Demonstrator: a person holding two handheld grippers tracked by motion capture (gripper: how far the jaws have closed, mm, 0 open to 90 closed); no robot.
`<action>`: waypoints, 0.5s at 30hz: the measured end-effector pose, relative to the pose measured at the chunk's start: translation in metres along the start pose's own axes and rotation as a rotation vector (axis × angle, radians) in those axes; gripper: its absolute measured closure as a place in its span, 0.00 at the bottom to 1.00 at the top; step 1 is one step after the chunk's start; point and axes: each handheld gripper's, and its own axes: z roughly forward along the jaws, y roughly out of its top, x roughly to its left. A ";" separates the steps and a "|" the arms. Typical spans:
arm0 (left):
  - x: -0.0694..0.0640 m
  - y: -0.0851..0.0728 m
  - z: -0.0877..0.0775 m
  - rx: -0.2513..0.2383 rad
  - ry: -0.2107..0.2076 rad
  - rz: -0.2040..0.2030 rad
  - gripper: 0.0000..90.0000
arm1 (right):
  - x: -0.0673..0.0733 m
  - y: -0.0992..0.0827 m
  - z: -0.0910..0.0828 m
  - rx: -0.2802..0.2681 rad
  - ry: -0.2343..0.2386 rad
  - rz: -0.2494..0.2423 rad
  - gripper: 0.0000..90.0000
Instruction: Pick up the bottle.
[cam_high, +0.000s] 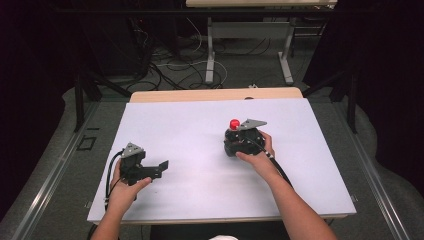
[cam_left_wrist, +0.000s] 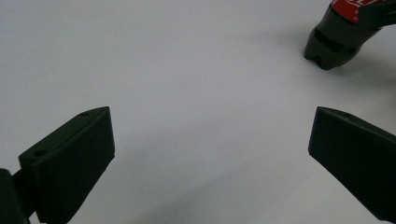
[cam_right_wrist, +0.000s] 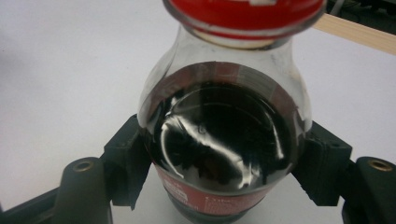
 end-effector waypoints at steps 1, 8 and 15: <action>0.000 0.000 0.000 0.000 0.000 -0.001 0.01 | 0.000 0.000 0.000 0.000 0.000 0.000 0.33; 0.000 -0.001 0.001 0.005 -0.001 -0.003 0.01 | 0.002 0.001 0.000 -0.001 0.008 -0.005 0.33; 0.000 -0.001 0.001 0.009 -0.002 -0.004 0.01 | 0.005 0.003 -0.008 -0.017 0.010 -0.014 0.33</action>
